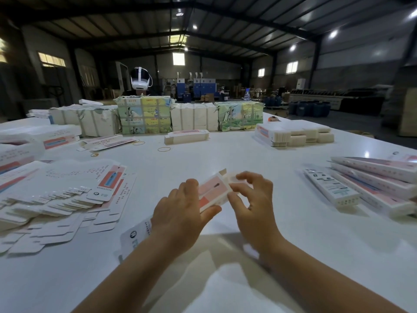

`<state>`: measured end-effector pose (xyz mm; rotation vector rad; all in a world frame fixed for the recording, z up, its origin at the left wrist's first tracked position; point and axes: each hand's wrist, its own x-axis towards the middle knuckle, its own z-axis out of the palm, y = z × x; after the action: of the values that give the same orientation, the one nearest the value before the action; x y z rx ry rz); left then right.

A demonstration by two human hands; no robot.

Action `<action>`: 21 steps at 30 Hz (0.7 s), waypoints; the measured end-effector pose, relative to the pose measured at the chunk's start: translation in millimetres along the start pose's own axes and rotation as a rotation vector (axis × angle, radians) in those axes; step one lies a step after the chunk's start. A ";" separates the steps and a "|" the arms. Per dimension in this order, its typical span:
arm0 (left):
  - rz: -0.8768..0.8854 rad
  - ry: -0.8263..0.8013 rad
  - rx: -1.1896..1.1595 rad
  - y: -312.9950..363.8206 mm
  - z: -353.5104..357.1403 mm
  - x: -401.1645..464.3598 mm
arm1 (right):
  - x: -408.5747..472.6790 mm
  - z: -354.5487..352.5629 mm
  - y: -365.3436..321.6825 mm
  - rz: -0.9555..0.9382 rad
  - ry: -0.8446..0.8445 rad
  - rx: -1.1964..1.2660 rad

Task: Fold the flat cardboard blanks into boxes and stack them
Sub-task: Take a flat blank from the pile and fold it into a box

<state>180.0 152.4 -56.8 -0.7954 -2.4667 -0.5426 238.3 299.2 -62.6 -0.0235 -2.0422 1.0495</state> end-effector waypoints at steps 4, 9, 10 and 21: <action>0.104 0.005 -0.056 -1.2 1.5 -4.3 | 2.5 -7.1 -5.3 0.005 -0.151 0.125; 0.085 0.008 0.123 2.5 7.7 -2.5 | -5.8 0.4 -8.1 0.073 -0.099 0.148; 0.089 0.011 0.190 3.2 8.6 -2.8 | -8.3 4.6 -10.0 0.079 -0.118 0.120; 0.033 -0.025 0.342 8.7 7.0 -3.6 | 6.4 -1.3 -2.0 0.454 -0.136 0.278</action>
<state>185.7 160.9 -62.5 -0.7038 -2.4688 -0.0919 235.5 301.1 -56.6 -0.2900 -2.0408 1.6491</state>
